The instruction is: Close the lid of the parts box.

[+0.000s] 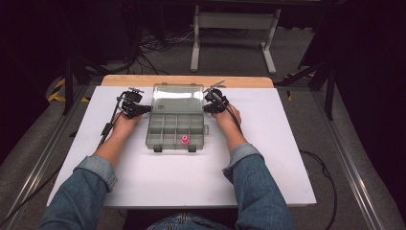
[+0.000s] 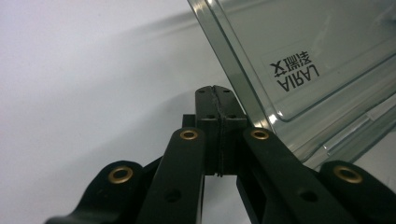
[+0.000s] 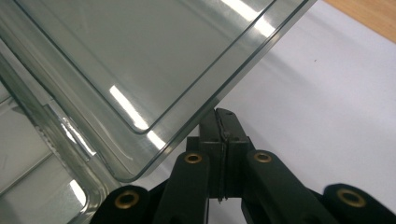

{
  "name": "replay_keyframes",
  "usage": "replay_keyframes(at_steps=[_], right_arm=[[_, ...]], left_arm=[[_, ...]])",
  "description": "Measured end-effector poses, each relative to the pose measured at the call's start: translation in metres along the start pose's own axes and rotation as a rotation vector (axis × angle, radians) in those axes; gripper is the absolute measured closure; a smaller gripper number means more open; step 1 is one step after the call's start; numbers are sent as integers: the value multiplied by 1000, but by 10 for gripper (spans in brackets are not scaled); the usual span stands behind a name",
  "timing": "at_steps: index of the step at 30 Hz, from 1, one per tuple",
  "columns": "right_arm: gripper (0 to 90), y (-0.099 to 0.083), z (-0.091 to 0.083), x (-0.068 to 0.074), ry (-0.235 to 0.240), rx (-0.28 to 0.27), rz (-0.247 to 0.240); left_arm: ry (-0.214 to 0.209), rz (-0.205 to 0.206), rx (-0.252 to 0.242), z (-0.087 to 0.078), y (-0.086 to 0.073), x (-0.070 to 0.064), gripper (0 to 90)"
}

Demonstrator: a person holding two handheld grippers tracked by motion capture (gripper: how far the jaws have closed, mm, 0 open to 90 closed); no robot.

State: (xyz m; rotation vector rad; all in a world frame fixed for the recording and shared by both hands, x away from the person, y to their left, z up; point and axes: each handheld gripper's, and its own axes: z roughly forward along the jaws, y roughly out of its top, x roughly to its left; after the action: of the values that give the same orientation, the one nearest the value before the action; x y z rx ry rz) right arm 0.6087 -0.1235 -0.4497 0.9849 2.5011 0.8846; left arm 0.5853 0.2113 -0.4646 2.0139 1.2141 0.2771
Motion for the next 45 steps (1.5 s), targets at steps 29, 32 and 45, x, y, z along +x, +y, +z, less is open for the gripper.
replay_keyframes(at_steps=[29,32,45], right_arm=[[900,9,-18,0,-44,-75,-22],[900,9,-20,0,-44,-83,-24],[900,12,-26,2,-52,-124,-54]], left_arm=[[5,28,-88,-21,8,-4,895],[0,31,-84,-22,8,-4,895],[-13,23,-91,-25,8,-5,895]])
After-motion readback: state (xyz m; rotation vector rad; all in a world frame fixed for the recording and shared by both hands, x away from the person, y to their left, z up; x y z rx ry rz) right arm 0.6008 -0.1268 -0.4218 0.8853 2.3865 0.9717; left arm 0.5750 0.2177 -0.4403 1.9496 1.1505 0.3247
